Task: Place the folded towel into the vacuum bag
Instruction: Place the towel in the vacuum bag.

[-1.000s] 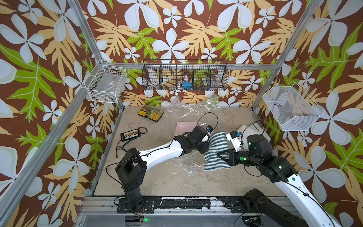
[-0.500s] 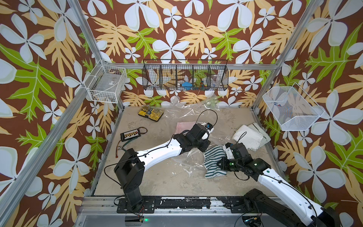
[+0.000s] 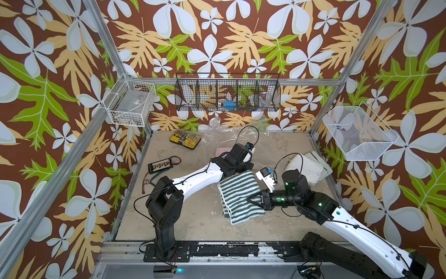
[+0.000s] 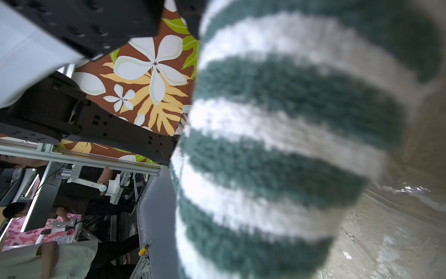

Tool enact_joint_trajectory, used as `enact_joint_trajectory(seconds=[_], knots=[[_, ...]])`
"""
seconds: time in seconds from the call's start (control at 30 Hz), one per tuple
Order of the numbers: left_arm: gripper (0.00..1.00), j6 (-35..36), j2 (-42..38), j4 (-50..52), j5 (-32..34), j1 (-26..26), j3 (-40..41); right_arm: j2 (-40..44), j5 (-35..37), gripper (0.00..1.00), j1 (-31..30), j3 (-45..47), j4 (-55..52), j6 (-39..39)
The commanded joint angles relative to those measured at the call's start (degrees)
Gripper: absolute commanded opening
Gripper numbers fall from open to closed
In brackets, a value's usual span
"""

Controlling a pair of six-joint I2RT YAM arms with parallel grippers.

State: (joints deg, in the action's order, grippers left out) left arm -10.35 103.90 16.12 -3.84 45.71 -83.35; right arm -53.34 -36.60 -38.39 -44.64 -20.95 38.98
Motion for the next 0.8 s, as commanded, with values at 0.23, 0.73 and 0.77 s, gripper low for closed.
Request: enact_joint_trajectory(seconds=[0.23, 0.73, 0.77], knots=[[0.0, 1.3, -5.5, 0.0, -5.9, 1.5, 4.0, -11.1, 31.0, 0.0, 10.4, 11.0, -8.7, -5.0], [0.0, 1.6, -6.7, -0.4, -4.2, 4.6, 8.6, -22.3, 34.9, 0.0, -4.7, -0.3, 2.2, 4.1], [0.0, 1.6, -6.8, -0.6, -4.1, 4.6, 8.7, -23.9, 36.2, 0.0, -4.5, 0.0, 2.7, 4.2]])
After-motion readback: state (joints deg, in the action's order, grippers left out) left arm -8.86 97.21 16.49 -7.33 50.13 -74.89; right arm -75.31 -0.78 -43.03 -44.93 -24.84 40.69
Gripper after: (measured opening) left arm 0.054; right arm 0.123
